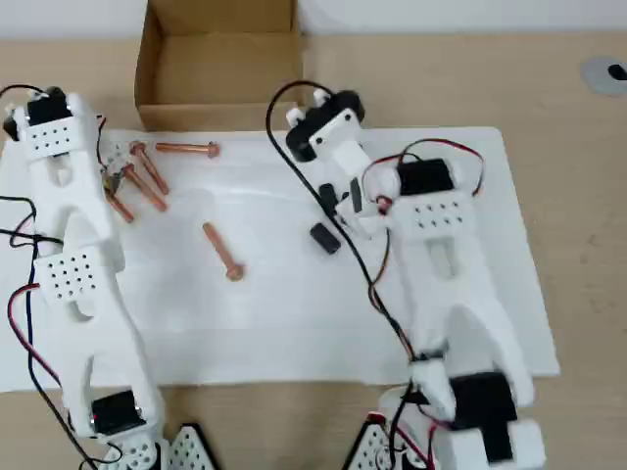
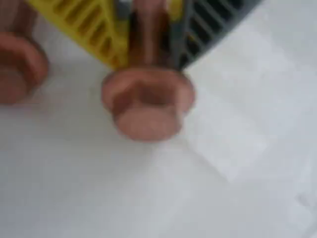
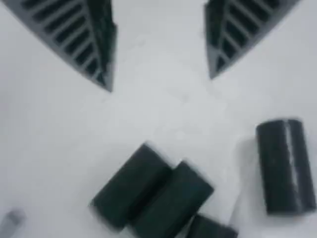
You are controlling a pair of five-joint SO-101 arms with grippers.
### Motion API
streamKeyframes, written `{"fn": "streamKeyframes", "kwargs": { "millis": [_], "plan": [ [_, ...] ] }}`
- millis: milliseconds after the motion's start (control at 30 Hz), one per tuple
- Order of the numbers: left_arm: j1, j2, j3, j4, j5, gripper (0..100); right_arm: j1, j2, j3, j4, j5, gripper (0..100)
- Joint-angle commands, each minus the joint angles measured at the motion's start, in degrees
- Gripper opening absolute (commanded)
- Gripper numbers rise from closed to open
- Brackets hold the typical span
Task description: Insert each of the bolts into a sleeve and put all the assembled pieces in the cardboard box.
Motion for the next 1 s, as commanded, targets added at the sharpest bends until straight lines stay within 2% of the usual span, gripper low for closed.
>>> {"fn": "streamKeyframes", "kwargs": {
  "millis": [0,400,667,800,967],
  "plan": [
    [-0.18,-2.33,-10.11,1.32,-2.2,1,0.57,5.14,-7.16,1.93,-1.41,14.1],
    [0.18,-19.74,4.04,1.32,-10.02,1,-5.23,40.04,-40.13,18.02,-1.14,14.0],
    [0.0,-21.49,10.37,1.23,-10.02,1,-6.11,55.78,-62.55,27.52,-1.05,14.1],
    [0.0,-21.67,10.2,1.23,-10.11,1,-7.96,58.51,-65.36,28.48,-1.05,14.1],
    [0.35,-25.98,9.67,1.23,-11.25,1,-11.38,55.16,-62.37,28.48,-1.32,14.1]
  ]
}}
